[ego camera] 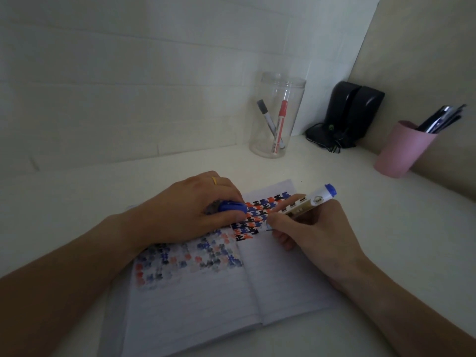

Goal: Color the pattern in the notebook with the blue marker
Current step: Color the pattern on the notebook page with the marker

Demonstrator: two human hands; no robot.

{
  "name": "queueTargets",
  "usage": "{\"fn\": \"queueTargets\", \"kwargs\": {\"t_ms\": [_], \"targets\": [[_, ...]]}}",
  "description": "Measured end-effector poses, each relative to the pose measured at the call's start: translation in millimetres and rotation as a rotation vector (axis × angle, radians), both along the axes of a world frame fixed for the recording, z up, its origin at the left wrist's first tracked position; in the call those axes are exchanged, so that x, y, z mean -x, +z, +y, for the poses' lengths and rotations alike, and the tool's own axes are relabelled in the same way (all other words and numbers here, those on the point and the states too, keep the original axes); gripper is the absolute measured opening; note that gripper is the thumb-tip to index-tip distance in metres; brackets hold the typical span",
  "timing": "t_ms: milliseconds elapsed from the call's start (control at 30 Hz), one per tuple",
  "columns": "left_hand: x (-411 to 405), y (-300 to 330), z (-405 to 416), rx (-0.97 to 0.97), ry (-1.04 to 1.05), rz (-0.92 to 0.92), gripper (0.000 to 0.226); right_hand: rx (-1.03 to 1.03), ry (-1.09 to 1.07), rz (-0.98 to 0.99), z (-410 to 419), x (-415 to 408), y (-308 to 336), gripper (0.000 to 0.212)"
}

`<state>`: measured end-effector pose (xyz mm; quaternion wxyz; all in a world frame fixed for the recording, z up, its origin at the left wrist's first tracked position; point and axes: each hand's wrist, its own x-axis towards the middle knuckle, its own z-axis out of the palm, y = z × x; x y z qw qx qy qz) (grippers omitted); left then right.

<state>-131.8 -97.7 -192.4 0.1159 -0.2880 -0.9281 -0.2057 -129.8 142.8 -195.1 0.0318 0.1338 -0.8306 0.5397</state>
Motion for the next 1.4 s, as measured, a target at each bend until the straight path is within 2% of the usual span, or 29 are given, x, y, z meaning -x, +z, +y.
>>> {"fn": "queueTargets", "kwargs": {"t_ms": [233, 433, 533, 767, 933, 1200, 1400], "targets": [[0.0, -0.2, -0.1, -0.006, -0.006, 0.001, 0.037, -0.012, 0.019, 0.003, 0.5, 0.2, -0.2, 0.001], [-0.1, 0.3, -0.2, 0.000, -0.001, -0.007, 0.037, -0.030, 0.002, 0.017, 0.2, 1.4, -2.0, 0.016], [0.1, 0.2, -0.3, -0.003, -0.007, -0.011, 0.035, 0.039, 0.027, 0.008, 0.4, 1.8, -0.9, 0.003], [0.2, 0.0, -0.2, 0.005, -0.005, -0.004, 0.035, 0.014, 0.061, 0.000, -0.4, -0.7, -0.1, 0.003], [-0.1, 0.1, -0.6, 0.003, -0.003, -0.005, 0.035, 0.093, 0.069, -0.018, 0.0, -1.1, 2.4, 0.003], [0.0, 0.3, -0.2, 0.013, -0.005, -0.005, 0.038, -0.042, 0.036, 0.026, -0.2, -1.3, -0.2, 0.004], [-0.7, 0.5, 0.1, 0.007, 0.000, -0.004, 0.039, -0.036, 0.003, 0.040, -0.5, -1.6, 1.6, 0.009]]}}
